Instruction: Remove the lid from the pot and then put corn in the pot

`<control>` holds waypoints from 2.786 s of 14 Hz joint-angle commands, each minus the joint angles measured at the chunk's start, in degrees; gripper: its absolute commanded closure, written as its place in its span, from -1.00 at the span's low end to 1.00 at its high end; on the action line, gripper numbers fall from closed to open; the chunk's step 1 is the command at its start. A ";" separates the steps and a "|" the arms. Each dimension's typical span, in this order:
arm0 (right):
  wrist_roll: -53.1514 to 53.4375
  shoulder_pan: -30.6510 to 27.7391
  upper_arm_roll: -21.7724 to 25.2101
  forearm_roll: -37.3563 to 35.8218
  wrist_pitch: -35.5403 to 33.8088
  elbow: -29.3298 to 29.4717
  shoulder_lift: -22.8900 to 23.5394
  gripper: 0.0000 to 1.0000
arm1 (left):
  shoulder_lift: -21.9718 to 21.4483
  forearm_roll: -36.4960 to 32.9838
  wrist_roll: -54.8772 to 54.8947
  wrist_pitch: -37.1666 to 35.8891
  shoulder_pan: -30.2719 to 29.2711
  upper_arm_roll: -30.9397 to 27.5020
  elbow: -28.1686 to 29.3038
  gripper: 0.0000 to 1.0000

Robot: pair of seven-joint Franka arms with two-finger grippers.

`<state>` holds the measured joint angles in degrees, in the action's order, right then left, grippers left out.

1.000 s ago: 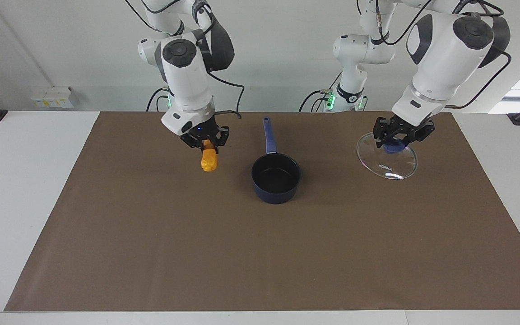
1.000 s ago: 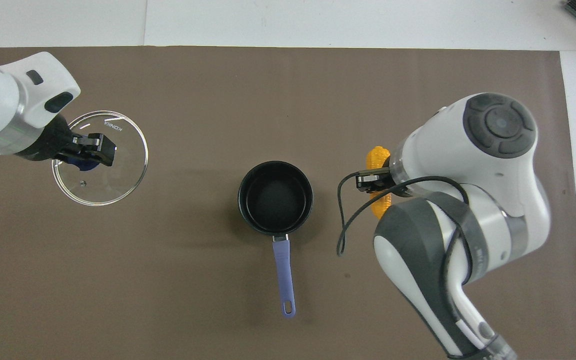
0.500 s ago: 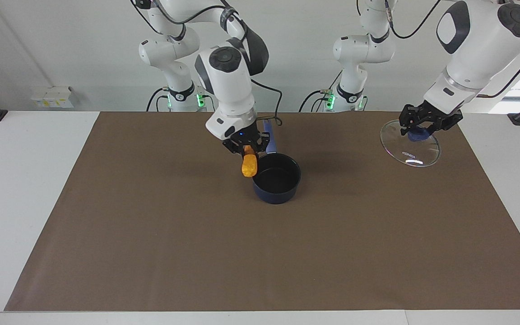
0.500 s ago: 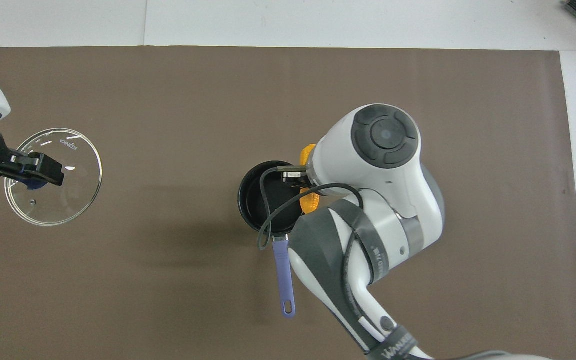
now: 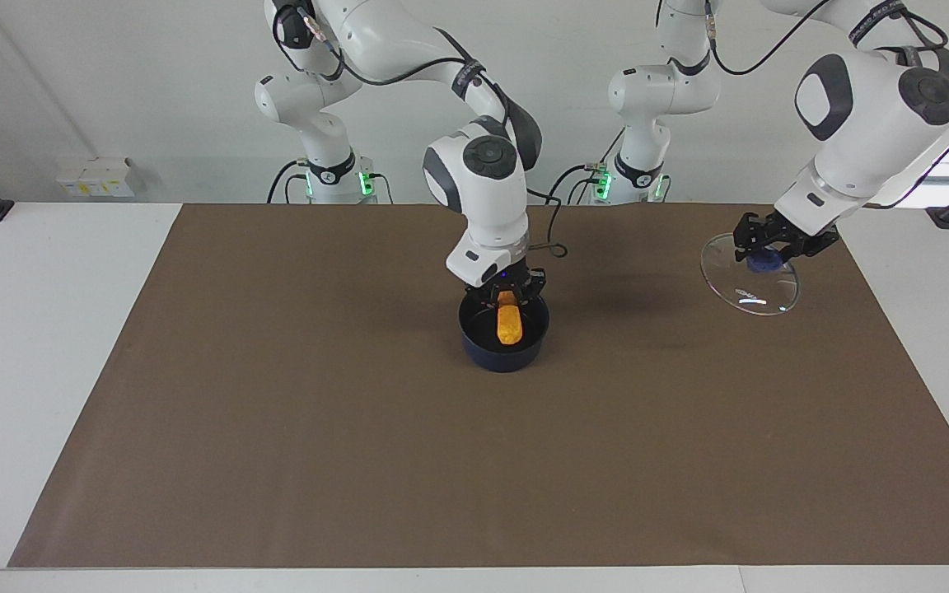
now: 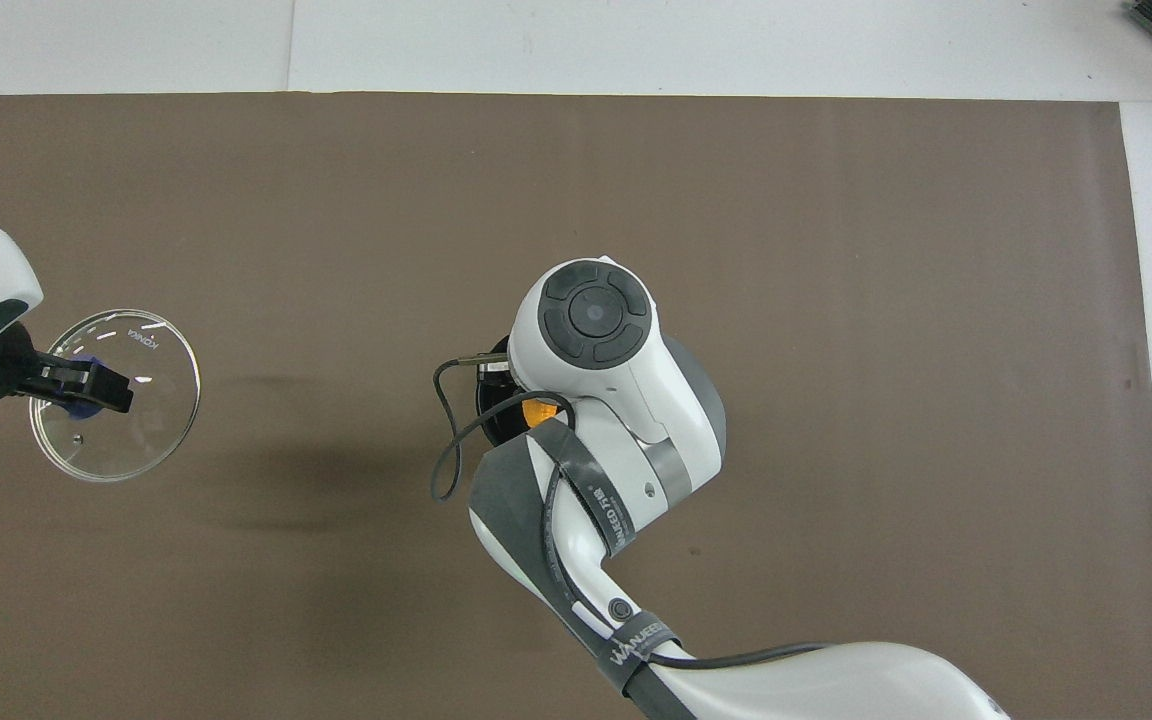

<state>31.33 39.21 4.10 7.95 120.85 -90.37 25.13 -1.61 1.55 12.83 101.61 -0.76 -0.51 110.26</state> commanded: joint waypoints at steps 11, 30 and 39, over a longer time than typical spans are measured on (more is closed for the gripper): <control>-3.64 -0.54 0.03 1.27 0.53 -4.29 0.71 0.85 | 0.12 -0.58 3.61 29.42 -2.49 0.42 25.62 1.00; -7.76 -11.87 3.02 -0.13 -10.80 -3.32 -13.26 -1.00 | 4.16 -0.23 -5.00 2.83 1.82 1.04 -5.99 -1.00; -22.25 -23.38 3.29 -0.48 -23.28 -3.32 -23.01 -1.00 | 4.25 -0.84 -5.09 -17.67 1.73 0.95 -22.10 -1.00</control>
<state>13.43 18.55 7.82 7.73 99.63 -92.42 4.96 1.29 1.46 8.46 87.07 0.49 0.87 91.72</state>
